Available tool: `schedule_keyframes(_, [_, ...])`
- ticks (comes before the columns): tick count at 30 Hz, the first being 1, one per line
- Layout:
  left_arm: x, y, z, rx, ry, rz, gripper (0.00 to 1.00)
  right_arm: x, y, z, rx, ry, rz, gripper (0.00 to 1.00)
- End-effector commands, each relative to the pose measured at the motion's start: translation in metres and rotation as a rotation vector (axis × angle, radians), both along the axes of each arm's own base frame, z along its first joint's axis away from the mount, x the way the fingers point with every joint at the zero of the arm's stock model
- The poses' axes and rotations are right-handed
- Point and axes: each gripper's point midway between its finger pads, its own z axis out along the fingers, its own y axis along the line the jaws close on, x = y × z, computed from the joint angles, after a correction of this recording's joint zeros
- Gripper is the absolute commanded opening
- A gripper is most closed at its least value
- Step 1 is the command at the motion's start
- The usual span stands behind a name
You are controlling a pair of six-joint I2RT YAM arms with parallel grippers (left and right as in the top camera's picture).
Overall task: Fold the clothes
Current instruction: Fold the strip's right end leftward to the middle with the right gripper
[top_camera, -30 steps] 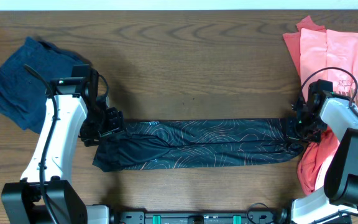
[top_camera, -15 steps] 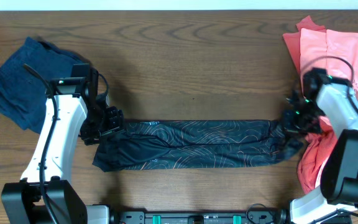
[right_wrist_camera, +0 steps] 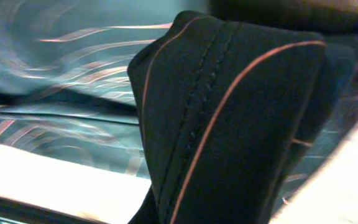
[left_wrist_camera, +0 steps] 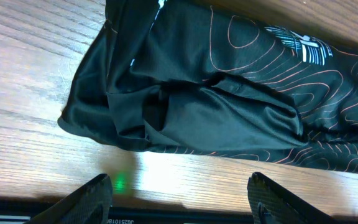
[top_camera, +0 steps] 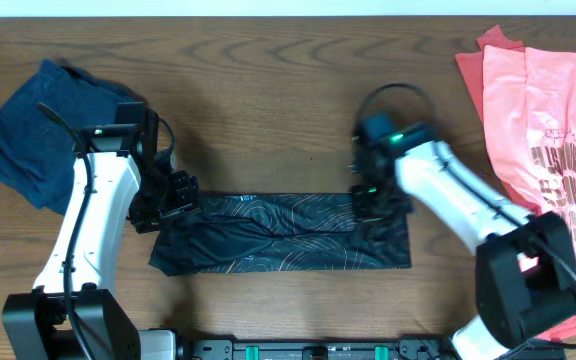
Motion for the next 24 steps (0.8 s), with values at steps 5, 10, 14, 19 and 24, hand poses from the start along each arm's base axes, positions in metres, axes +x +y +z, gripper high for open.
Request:
schedule_keyframes(5, [-0.002,0.002,0.000,0.009,0.003,0.014,0.71,-0.004,0.056,0.004,0.074,-0.055,-0.028,0.15])
schedule_keyframes(10, [-0.002,0.002,-0.001,0.009,0.003,0.014,0.71,-0.010,0.095,0.012,0.247,-0.077,0.145,0.40])
schedule_keyframes(14, [-0.002,0.002,-0.001,0.010,0.003,0.014,0.71,-0.007,0.099,0.013,0.280,-0.102,0.199,0.53])
schedule_keyframes(19, [-0.002,0.002,-0.001,0.011,0.003,0.014,0.71,0.018,0.053,0.002,0.046,-0.184,0.090,0.54])
schedule_keyframes(24, [-0.002,0.002,-0.001,0.011,0.003,0.014,0.71,0.021,0.014,-0.002,-0.108,-0.174,-0.045,0.50])
